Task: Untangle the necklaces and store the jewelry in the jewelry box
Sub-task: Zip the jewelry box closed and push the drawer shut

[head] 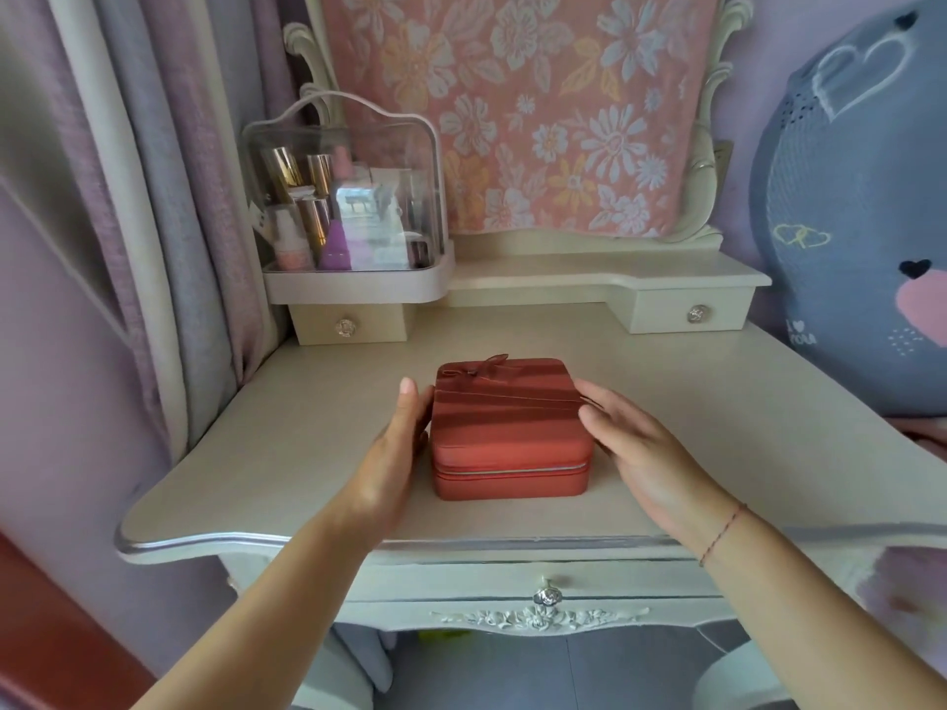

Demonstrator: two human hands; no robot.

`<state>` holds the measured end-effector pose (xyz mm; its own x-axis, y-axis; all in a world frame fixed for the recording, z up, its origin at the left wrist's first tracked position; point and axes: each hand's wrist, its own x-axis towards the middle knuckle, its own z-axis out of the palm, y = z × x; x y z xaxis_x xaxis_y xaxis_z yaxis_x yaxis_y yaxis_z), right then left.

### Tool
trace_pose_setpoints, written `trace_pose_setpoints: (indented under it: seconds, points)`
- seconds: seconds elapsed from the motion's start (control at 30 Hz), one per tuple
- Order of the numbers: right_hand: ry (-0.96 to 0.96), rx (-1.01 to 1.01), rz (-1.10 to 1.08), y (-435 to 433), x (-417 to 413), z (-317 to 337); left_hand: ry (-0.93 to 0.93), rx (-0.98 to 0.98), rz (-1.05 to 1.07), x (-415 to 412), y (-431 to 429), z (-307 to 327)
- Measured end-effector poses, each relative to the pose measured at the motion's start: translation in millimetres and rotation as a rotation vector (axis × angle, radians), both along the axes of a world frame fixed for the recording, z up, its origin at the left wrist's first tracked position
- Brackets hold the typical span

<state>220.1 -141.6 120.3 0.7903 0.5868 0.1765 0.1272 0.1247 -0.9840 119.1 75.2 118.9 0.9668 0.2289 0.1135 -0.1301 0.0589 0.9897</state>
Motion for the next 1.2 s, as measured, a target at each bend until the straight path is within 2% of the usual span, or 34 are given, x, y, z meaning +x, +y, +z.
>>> trace_pose_setpoints:
  seconds: [0.23,0.37,0.53,0.73,0.83,0.97,1.07,1.2]
  points:
    - [-0.049,-0.066,-0.064,7.5,-3.4,1.8,0.045,0.024,0.078,14.5,11.9,-0.6]
    - [-0.036,-0.076,-0.118,21.2,-6.8,1.4,0.180,0.033,0.193,40.7,23.1,12.6]
    - [-0.060,-0.064,-0.172,25.9,-11.4,-7.3,0.263,0.024,0.126,61.7,38.9,22.2]
    - [-0.066,-0.078,-0.170,25.5,-8.9,-10.8,0.264,0.085,0.067,64.5,48.7,22.6]
    - [0.019,-0.083,-0.099,23.2,0.6,-3.8,0.248,0.134,0.085,62.0,48.7,17.5]
    - [0.242,0.028,-0.042,26.7,38.3,14.1,0.197,0.189,0.002,53.9,39.4,14.5]
    - [0.138,-0.158,-0.060,32.6,67.2,14.9,0.189,0.116,0.032,53.0,32.9,11.4]
    - [-0.019,-0.324,0.082,37.9,84.2,13.3,0.193,0.041,0.061,52.2,30.3,12.6]
